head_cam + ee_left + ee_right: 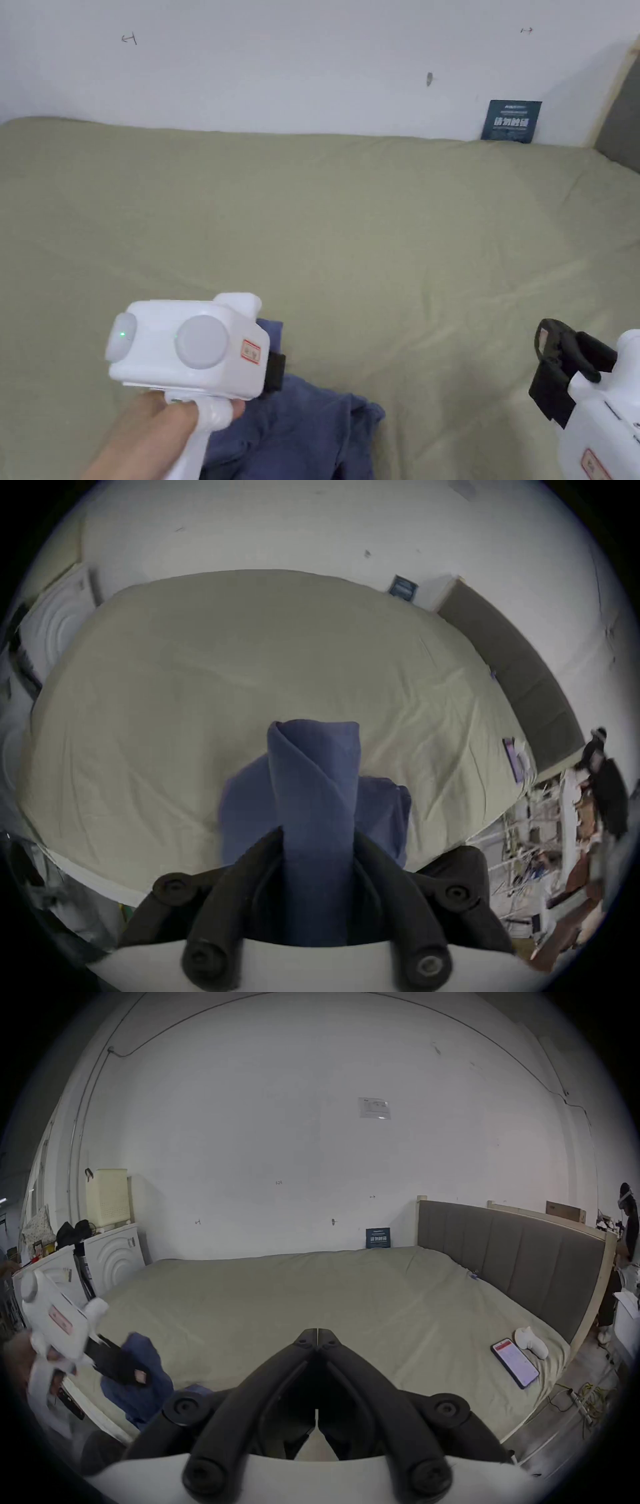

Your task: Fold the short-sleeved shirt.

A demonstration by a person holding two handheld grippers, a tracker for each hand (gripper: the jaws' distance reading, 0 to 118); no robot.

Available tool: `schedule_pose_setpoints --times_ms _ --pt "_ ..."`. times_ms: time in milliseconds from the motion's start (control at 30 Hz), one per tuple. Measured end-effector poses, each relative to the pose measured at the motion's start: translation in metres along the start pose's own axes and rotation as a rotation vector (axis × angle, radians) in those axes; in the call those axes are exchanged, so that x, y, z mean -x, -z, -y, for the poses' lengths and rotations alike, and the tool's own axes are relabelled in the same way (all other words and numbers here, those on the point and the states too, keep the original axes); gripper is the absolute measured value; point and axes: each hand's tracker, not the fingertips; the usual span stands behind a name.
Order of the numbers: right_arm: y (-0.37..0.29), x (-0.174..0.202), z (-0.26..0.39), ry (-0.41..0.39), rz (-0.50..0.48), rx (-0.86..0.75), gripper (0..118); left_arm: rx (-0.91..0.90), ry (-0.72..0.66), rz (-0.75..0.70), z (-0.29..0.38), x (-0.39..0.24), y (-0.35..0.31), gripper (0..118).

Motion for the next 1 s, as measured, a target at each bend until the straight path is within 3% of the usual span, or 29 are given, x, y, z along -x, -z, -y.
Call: schedule_pose_setpoints --times_ms 100,133,167,200,233,400,433,500,533,567,600,800,933,1000 --pt "-0.003 -0.01 0.0 0.011 0.029 -0.002 1 0.021 0.011 0.01 0.005 -0.032 0.037 14" --pt "-0.003 -0.014 0.0 0.018 0.035 -0.001 1 0.028 0.032 0.015 0.008 -0.038 0.047 46" --pt "-0.004 -0.017 0.0 0.024 0.046 0.001 1 0.025 0.035 0.03 0.009 -0.04 0.056 86" --pt "-0.005 -0.02 0.0 0.027 0.056 0.001 1 0.03 0.018 0.106 0.012 -0.044 0.061 115" --pt "-0.006 -0.023 0.001 0.032 0.063 0.002 1 0.068 -0.02 0.167 0.013 -0.043 0.066 118" --pt "-0.004 -0.028 0.003 0.04 0.079 0.01 1 0.0 -0.194 0.306 0.007 -0.011 0.036 116" --pt "-0.003 -0.028 0.003 0.047 0.077 0.014 1 -0.028 -0.218 0.365 0.007 0.004 0.026 109" --pt "0.0 -0.026 0.006 0.051 0.074 0.019 1 -0.065 -0.263 0.45 0.003 0.024 0.012 80" --pt "0.002 -0.024 0.007 0.052 0.07 0.024 1 -0.062 -0.261 0.461 0.003 0.033 0.01 46" --pt "0.004 -0.023 0.008 0.054 0.066 0.03 1 -0.051 -0.251 0.462 0.004 0.038 0.013 19" --pt "0.005 -0.021 0.009 0.057 0.058 0.034 1 -0.048 -0.25 0.471 0.004 0.041 0.02 8" --pt "0.007 -0.011 0.019 0.057 0.036 0.081 1 0.136 -0.347 0.729 0.028 0.034 0.084 8" --pt "0.008 -0.011 0.026 0.038 0.032 0.12 1 0.265 -0.275 0.614 0.054 0.015 0.121 7" --pt "0.009 -0.011 0.029 0.035 0.024 0.131 1 0.248 -0.245 0.615 0.064 0.017 0.129 1"
